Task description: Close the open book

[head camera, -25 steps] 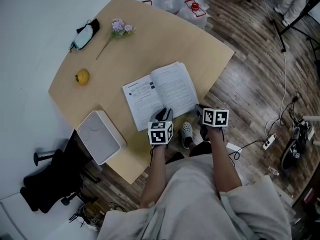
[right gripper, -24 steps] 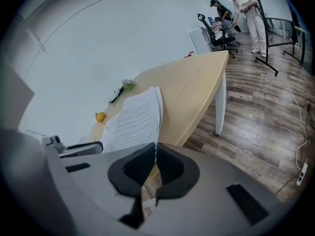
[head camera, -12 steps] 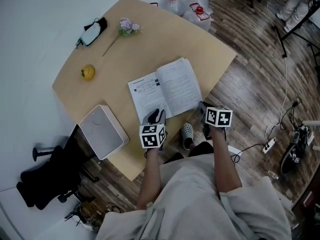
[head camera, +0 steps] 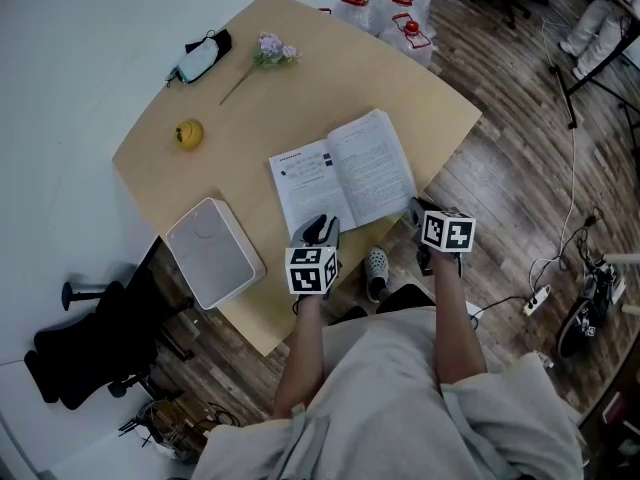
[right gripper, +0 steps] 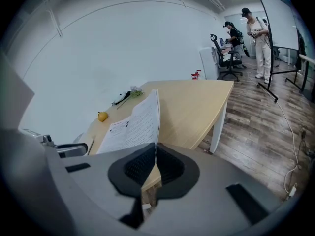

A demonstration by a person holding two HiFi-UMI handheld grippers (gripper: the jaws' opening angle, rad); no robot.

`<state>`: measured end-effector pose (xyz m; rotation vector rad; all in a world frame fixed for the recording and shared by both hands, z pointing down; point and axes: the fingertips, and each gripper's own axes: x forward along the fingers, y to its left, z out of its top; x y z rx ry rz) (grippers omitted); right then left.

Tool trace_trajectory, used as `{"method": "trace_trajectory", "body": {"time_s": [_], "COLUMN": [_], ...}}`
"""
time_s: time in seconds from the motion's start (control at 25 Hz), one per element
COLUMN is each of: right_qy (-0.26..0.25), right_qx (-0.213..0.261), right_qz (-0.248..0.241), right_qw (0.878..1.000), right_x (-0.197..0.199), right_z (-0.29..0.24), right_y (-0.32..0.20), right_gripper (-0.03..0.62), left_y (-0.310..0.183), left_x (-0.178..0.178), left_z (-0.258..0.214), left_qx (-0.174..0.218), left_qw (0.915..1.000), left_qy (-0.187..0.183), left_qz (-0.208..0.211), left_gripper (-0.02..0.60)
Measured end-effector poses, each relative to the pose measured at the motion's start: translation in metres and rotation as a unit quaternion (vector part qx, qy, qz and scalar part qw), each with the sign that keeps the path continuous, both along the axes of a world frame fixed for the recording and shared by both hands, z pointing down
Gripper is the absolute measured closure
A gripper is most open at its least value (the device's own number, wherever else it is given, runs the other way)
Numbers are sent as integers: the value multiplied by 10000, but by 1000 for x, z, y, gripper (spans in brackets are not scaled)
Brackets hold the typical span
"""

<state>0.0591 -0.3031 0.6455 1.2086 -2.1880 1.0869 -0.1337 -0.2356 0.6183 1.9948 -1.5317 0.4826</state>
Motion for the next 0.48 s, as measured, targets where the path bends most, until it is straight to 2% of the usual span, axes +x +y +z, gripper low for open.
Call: {"method": "trace_trajectory", "body": {"time_s": [0.2,0.48], "right_qy": [172,547], "right_qx": [206,637], "right_qz": [29,-51], "right_qw": [9996,9965], "right_x": [2,3], "right_z": [-12,-36], "right_y": [-2,-6], "right_gripper": [577,577], "left_y": [11,25], "left_x": [-1,-20], "left_z": [-3,-8], "left_qx": [33,142], "left_qw": [10000,9997], "left_qy": [3,63], "left_qz": [15,-205], "left_gripper": [476,477]}}
